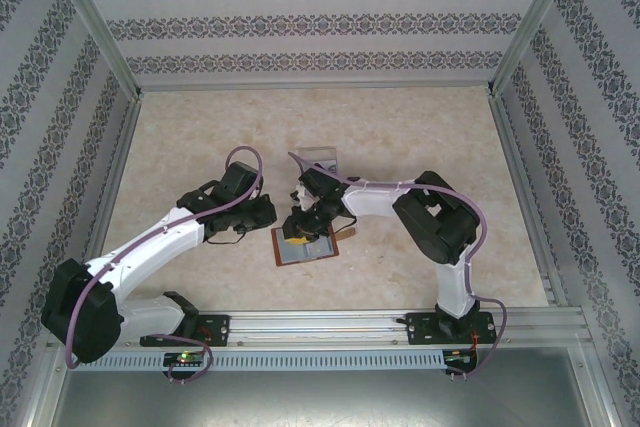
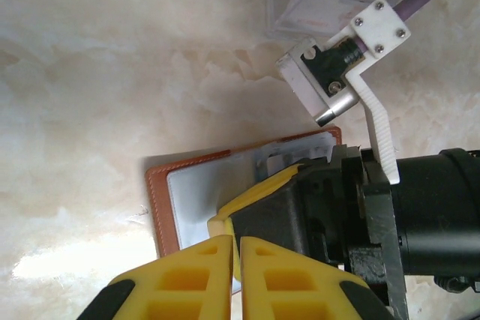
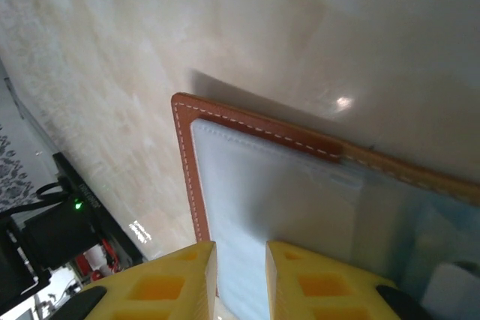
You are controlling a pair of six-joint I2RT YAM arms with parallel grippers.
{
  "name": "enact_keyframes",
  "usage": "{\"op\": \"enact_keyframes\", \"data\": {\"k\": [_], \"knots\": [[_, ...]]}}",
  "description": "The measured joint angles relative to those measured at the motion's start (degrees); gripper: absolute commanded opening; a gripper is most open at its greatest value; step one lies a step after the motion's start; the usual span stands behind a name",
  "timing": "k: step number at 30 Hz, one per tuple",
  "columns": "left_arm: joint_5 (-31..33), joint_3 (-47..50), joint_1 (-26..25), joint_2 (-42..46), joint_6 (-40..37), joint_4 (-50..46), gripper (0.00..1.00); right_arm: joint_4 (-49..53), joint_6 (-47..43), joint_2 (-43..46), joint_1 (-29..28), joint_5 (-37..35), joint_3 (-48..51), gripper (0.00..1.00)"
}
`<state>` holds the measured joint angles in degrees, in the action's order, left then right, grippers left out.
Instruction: Take the credit cards out of the card holder
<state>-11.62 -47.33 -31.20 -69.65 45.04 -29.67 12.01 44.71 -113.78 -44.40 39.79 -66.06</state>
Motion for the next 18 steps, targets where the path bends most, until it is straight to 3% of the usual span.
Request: {"op": "enact_keyframes", "data": {"k": [18], "knots": [[-4.76,0.13,0.94,-3.39,-0.68,1.46,0.12,1.60,-0.02,0.85,2.71,-3.87,-1.38,0.26]]}}
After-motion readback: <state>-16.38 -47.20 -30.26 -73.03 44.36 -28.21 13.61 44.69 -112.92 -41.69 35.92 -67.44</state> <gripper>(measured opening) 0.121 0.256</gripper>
